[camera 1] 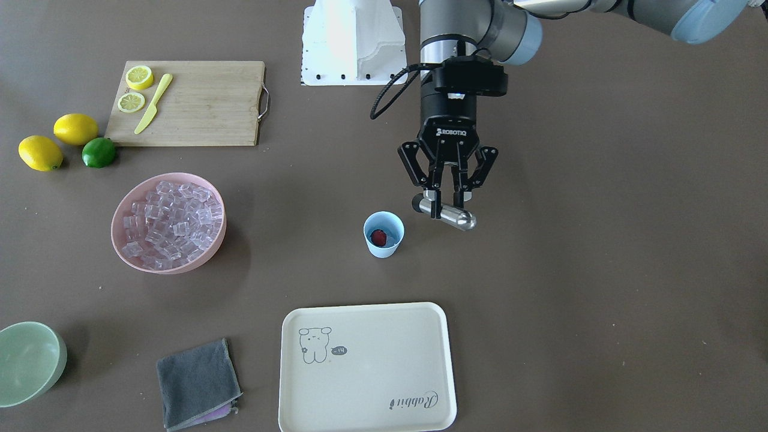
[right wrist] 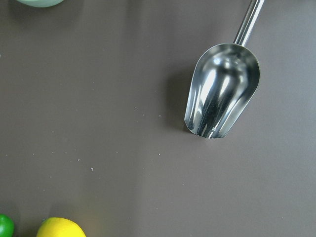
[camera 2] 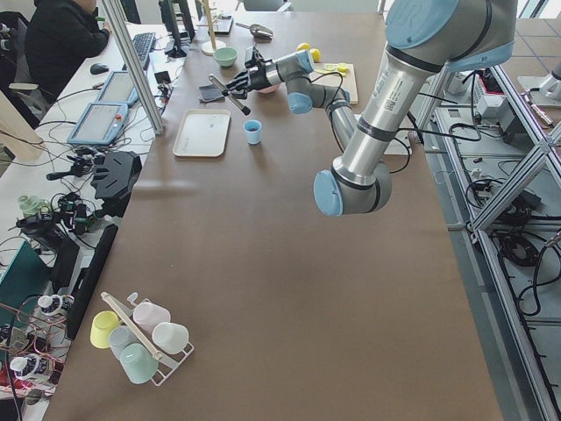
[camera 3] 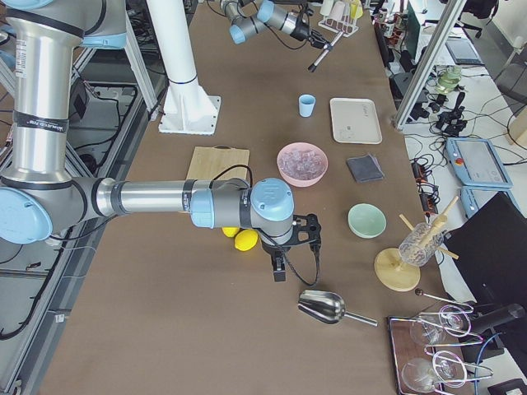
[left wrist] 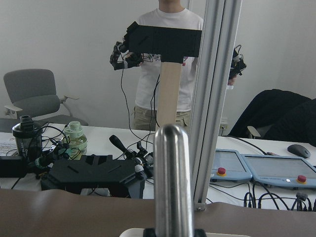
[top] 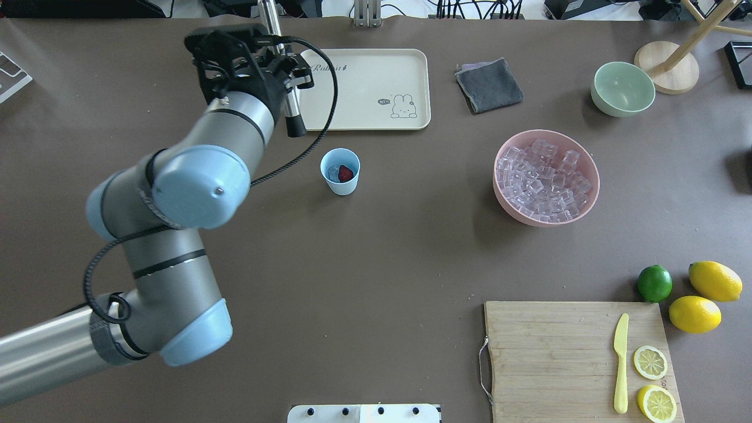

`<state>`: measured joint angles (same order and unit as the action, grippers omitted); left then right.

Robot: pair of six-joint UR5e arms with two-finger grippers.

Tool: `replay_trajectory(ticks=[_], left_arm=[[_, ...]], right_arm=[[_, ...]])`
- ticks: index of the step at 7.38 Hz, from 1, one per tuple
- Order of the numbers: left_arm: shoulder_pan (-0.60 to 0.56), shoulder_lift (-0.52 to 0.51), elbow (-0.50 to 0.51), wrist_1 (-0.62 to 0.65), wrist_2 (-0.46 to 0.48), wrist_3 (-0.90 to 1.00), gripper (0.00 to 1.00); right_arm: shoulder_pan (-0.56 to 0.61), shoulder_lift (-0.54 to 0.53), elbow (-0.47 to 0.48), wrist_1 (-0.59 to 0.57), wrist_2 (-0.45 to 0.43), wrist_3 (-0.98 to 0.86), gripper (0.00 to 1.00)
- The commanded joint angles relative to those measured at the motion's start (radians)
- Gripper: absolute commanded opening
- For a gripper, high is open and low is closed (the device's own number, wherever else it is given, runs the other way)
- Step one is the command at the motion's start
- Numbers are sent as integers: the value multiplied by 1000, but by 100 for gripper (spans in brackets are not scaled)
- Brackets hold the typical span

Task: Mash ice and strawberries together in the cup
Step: 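Lift the muddler out of the cup and carry it back with the left gripper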

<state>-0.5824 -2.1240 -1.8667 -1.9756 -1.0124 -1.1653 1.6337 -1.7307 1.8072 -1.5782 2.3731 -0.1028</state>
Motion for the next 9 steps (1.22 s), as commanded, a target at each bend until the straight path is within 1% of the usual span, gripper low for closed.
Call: replay_trajectory(ticks=[1,2,3,4,5,6,7,8,9], left_arm=[[-254,174,-78,4,-563,18,24],[-375,203,-51,11,-794,112,24],[-443,284,-5,9,-962,210,24],[-450,397,26,-5,-992,284,24],[-450,467,81,-15,-994,405,24],[-450,486,118,-15,-996,433,24],[-445,486,180,-20,-1044,440,25],[-444,487,249,-82,-1075,497,26],[-442,486,327,-109,-1074,528,26]], right_arm=[[0,0,6,0,0,0,99],[0,-1,11,0,0,0,99],[0,-1,11,0,3,0,99],[0,-1,11,0,18,0,99],[0,0,11,0,20,0,99],[0,0,12,0,20,0,99],[0,0,12,0,21,0,99],[0,0,12,0,20,0,99],[0,-1,12,0,20,0,99]])
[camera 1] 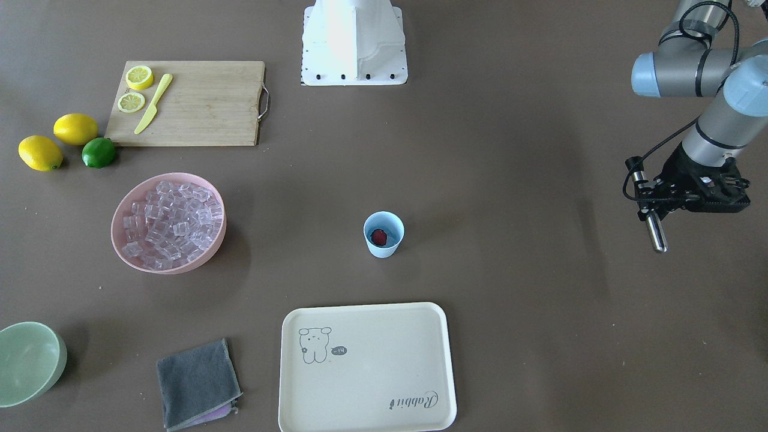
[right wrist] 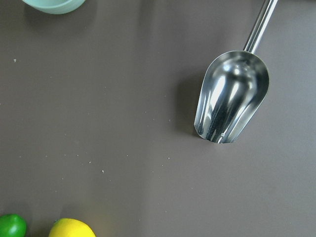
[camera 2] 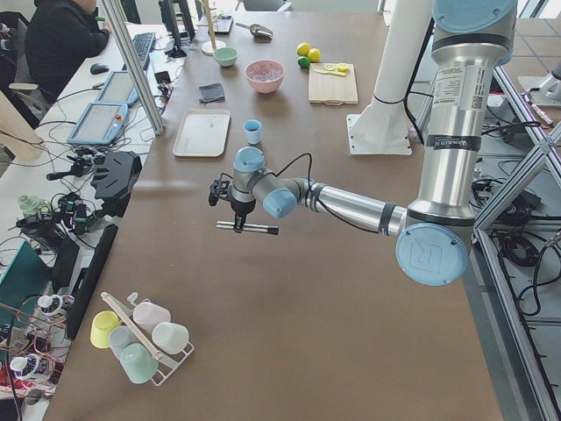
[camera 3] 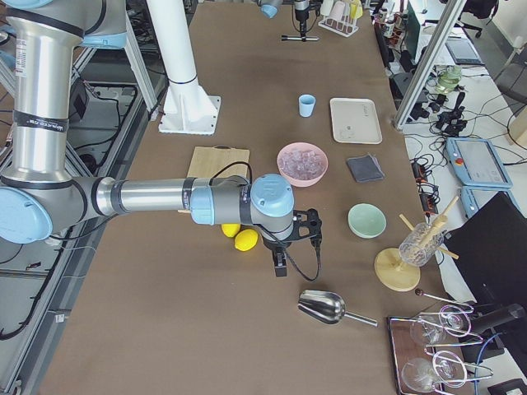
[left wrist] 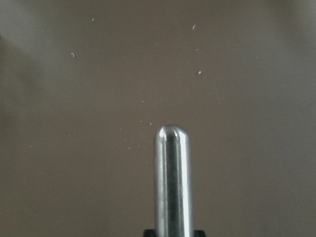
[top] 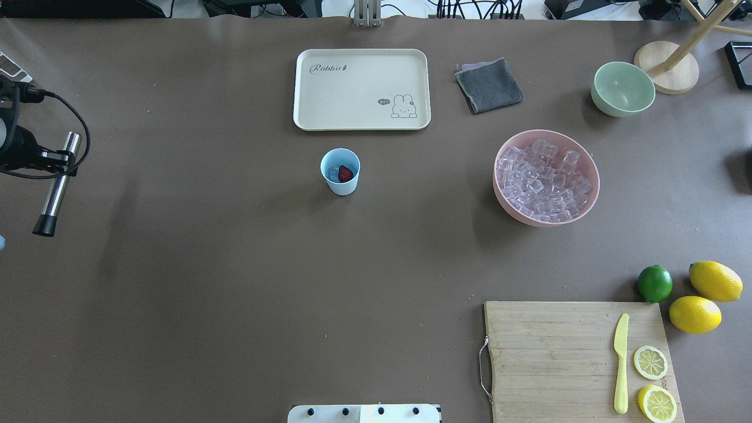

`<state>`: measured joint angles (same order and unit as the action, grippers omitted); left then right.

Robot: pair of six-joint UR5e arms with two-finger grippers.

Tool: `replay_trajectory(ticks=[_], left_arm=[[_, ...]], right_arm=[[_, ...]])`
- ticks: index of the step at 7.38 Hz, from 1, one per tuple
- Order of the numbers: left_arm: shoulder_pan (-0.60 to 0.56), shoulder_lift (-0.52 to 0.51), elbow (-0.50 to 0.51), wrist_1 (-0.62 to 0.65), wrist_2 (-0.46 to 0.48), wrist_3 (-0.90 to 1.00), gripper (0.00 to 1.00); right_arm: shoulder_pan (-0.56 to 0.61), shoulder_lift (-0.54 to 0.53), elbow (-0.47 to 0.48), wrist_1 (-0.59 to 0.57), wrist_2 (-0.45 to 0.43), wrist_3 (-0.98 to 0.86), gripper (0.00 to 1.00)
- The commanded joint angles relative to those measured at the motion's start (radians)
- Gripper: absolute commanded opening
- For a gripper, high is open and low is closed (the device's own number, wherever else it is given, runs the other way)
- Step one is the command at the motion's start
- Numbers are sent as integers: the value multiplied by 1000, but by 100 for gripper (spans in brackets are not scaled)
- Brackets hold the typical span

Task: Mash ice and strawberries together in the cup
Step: 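Lift the muddler out of the cup and carry it back with the left gripper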

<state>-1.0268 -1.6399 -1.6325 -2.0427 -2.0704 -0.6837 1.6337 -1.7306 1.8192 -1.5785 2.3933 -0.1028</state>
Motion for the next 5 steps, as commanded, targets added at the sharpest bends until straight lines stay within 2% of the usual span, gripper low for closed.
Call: replay_trajectory(ticks=[1,2,3,4,5], left_arm=[[2,3,109,-74,-36,55,27],[2,3,114,-76,-63,44,29],[2,3,121,-77,-62,44,76],[2,5,123,-77,-62,44,98],[-7,0,117,-71,-63,44,98]], right_arm=[[0,-3,0,0,0,0,99],[0,-3,0,0,0,0,99],[0,-4,0,0,0,0,99],[0,-10,0,0,0,0,99],[0,-10,0,0,0,0,99]])
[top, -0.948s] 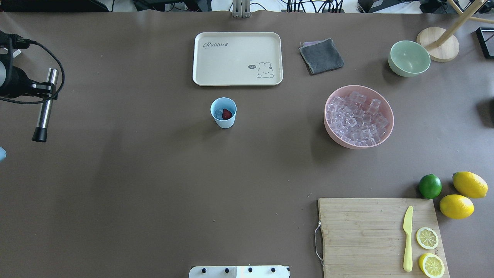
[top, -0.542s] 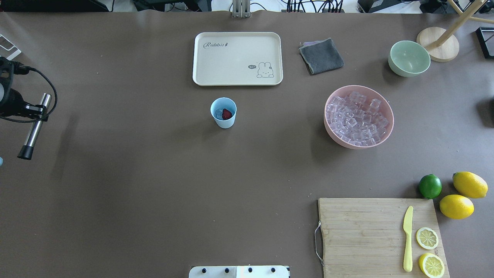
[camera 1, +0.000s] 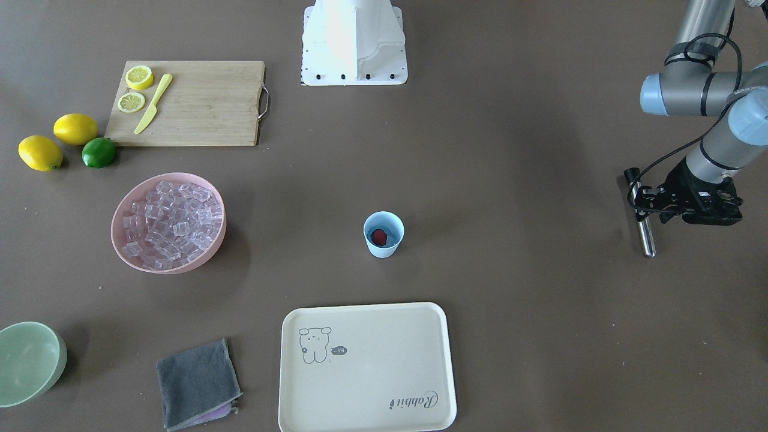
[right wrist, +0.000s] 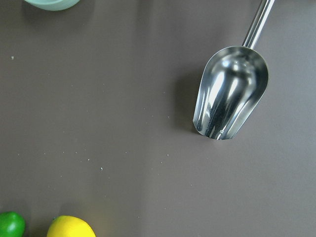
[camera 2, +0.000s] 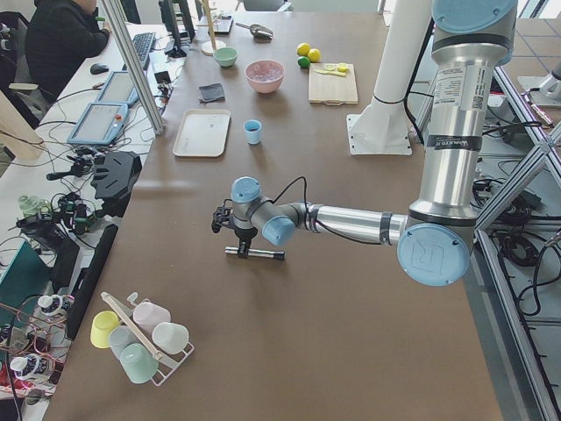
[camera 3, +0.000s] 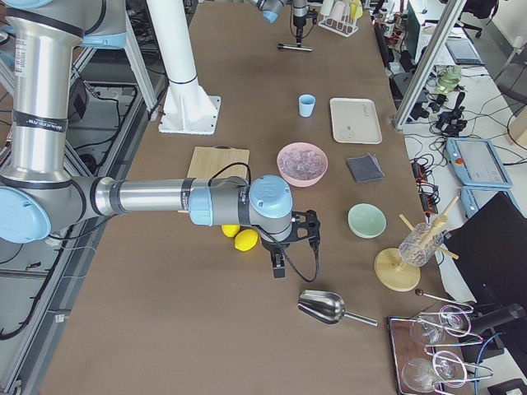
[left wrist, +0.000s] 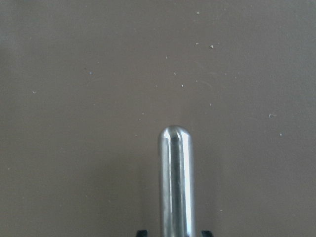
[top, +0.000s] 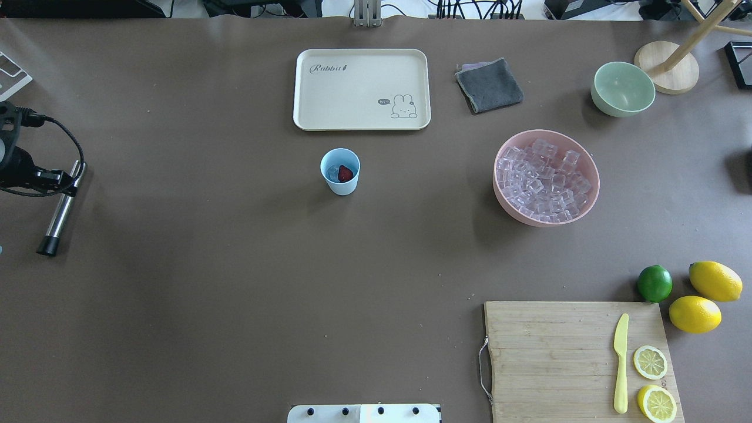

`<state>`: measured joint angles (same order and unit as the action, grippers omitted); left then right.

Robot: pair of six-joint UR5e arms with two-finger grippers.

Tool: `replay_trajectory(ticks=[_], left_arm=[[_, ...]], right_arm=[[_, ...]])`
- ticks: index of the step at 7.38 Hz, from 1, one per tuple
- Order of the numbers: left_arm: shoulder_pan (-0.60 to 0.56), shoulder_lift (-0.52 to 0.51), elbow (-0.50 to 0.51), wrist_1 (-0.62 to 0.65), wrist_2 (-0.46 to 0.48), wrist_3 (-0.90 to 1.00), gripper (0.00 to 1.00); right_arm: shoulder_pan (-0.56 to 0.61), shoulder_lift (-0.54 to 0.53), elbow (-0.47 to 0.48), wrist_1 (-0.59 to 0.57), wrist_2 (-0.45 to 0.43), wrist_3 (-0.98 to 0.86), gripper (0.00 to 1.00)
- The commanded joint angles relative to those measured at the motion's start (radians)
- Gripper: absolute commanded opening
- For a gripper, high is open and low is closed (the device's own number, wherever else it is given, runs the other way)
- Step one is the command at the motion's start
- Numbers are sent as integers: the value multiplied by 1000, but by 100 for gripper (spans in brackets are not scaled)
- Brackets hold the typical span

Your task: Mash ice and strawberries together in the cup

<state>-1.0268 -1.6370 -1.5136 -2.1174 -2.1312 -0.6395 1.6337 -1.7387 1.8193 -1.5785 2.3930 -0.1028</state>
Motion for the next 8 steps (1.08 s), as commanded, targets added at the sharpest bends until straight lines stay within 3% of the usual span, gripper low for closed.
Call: replay_trajectory(ticks=[1,3,4,6,7,8], left_arm=[[-62,-13,-7,11,-13,4,98],[-247,-49,-7,84,-186,27,98],[-325,-49,-2,141,-219,166,98],[-508,-84,-11,375,-239,463,98],[-586,-70,-25,384,-249,522,98],[-628,15,-90,378,-274,529,98]], right_arm=[[0,-1,2,0,0,0,99],[0,-2,0,0,0,0,99],[0,-2,0,0,0,0,99],[2,-2,0,0,0,0,99],[2,-4,0,0,2,0,99],[3,-13,5,0,9,0,99]])
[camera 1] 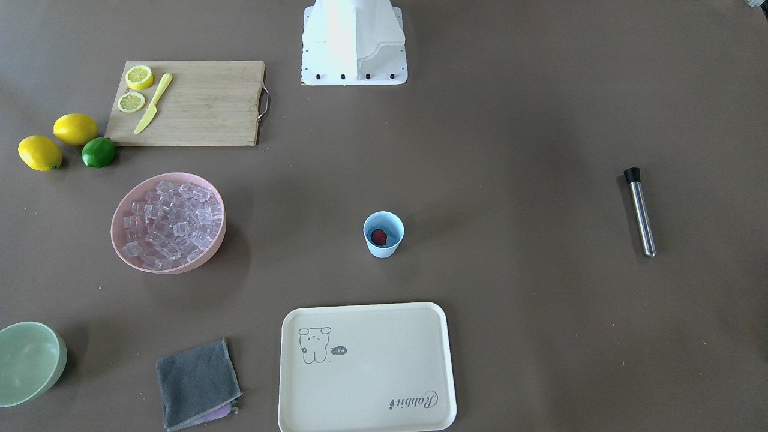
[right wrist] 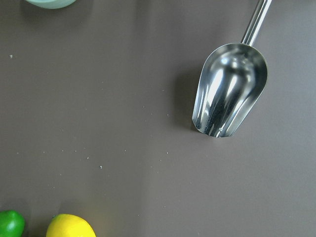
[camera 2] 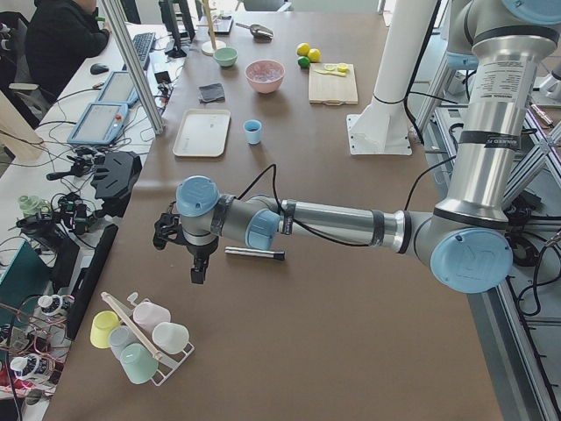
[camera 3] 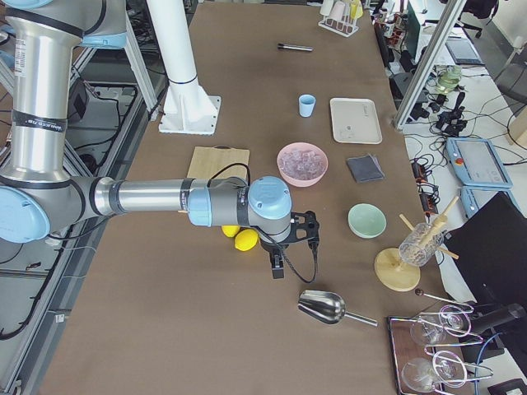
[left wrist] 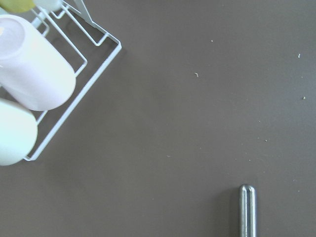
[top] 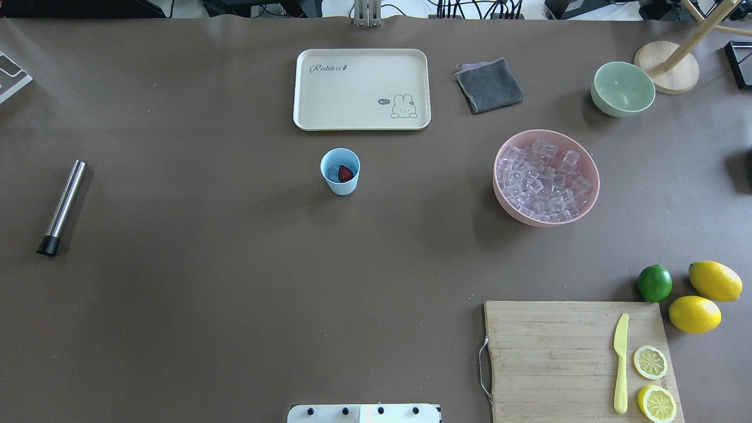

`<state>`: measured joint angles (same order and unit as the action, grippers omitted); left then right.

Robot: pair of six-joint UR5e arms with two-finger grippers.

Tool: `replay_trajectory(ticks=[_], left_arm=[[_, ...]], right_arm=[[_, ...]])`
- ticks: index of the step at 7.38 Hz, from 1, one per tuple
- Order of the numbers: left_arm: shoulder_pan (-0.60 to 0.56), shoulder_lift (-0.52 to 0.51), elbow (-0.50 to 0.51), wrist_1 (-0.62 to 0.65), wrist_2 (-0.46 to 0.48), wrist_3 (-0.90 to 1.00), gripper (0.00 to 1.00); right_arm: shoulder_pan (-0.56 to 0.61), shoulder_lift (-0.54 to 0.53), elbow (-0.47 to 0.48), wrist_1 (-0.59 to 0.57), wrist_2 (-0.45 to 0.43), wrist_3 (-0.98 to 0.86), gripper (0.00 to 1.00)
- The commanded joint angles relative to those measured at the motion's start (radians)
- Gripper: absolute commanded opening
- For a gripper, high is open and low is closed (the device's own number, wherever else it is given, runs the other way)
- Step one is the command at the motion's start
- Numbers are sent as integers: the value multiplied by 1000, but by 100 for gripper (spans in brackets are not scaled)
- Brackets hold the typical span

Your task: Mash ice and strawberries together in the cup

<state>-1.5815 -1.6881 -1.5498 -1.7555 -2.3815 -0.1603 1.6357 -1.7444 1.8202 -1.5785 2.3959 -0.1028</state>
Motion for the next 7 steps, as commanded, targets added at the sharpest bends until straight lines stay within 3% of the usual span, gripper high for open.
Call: replay_trajectory(ticks=[1,2,7], left_arm=[[-77,123,-106,13,-21,51,98],[-81,164,-139,11,-13,50,98],[-80,157,-151,-10,-11,47,98]], right_arm=[[4,-10,5,0,15,0,99],[4,-10,5,-1,16,0,99],[6,-7,2,-6,16,2,99]])
